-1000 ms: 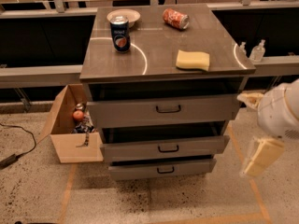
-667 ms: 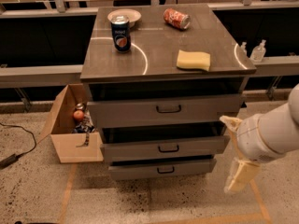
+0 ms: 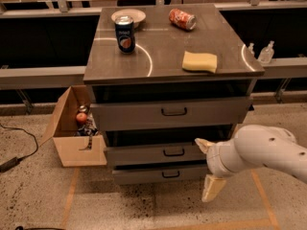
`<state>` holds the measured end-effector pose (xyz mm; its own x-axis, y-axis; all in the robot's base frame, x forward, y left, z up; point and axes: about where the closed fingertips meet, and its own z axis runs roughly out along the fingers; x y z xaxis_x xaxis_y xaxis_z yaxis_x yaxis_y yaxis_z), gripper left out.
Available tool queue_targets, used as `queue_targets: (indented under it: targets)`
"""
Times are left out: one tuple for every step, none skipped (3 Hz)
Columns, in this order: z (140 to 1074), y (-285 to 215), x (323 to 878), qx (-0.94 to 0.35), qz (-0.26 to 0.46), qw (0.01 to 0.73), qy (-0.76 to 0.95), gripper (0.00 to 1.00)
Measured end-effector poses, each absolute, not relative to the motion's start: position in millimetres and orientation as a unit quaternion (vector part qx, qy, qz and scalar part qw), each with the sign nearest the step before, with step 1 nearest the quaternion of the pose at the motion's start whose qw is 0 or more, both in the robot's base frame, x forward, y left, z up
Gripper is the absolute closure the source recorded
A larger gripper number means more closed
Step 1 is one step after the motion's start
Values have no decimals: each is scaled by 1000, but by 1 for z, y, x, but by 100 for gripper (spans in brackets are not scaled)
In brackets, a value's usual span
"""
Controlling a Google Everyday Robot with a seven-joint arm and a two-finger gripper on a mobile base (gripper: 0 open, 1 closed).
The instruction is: Open bottom drawer
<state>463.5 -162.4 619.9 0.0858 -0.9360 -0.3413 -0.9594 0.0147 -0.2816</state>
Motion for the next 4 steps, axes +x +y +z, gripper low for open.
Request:
queue_targets:
  targets:
    - [544,-149,491,-716,23,200,669,0]
    - [521,-118,498,-721,41,179,668,0]
    - [522,-117,498,-721,41,180,667,0]
    - [491,-128,494,-706,39,189,681,0]
